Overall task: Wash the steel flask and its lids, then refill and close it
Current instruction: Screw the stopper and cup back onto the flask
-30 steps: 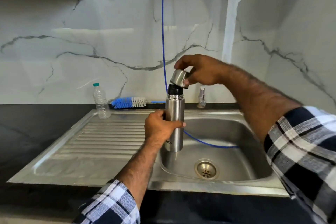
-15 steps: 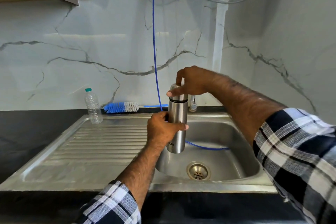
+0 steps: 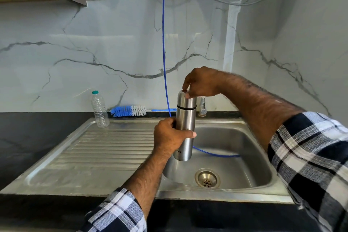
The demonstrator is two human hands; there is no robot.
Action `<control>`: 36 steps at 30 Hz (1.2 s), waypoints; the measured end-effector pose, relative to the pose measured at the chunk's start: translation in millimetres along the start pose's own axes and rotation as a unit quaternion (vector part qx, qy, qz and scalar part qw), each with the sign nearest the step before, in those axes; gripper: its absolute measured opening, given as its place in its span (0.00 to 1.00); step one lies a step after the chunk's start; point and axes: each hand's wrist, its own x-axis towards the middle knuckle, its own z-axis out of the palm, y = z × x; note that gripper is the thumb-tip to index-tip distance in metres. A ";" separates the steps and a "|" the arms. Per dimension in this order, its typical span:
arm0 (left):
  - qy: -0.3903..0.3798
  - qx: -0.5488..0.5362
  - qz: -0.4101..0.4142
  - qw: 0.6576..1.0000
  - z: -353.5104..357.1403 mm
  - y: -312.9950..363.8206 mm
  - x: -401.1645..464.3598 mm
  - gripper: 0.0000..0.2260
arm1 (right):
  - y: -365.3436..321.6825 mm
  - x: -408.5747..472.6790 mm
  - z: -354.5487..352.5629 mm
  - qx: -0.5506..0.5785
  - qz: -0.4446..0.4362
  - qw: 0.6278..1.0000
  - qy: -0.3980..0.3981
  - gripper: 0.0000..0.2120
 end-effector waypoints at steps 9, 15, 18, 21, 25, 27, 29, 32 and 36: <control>-0.012 -0.022 -0.015 1.000 -7.2 -9.3 2.2 0.29 | 10.8 -5.4 8.7 0.176 -0.055 0.981 -0.057 0.26; -0.001 -0.015 -0.006 1.000 -11.1 -6.5 2.5 0.27 | -6.0 2.3 24.0 0.049 0.053 0.997 0.042 0.37; -0.011 -0.013 -0.003 1.000 -13.8 -8.8 -0.5 0.27 | -7.4 1.3 29.0 0.052 0.054 0.996 0.047 0.41; -0.022 -0.006 0.000 1.000 -18.8 -11.8 -1.8 0.25 | 1.8 -2.8 19.8 0.215 -0.011 0.975 -0.050 0.17; -0.023 -0.008 0.008 1.000 -23.3 -12.0 -0.4 0.24 | 3.0 -2.0 20.3 0.162 -0.035 0.985 -0.039 0.18; -0.022 -0.013 0.008 1.000 -23.0 -12.4 -0.5 0.23 | -2.8 2.8 26.3 0.112 0.005 0.994 0.009 0.24; -0.027 -0.027 -0.001 0.999 -21.4 -14.5 -0.8 0.23 | -4.7 3.8 30.7 0.085 0.039 0.995 0.030 0.35; -0.045 -0.054 -0.018 0.997 -22.9 -18.1 0.4 0.26 | 0.1 1.4 29.7 0.156 0.003 0.987 -0.046 0.28; -0.072 -0.071 -0.021 0.995 -28.9 -19.1 4.0 0.27 | 2.4 -2.8 36.5 0.159 -0.061 0.985 -0.004 0.23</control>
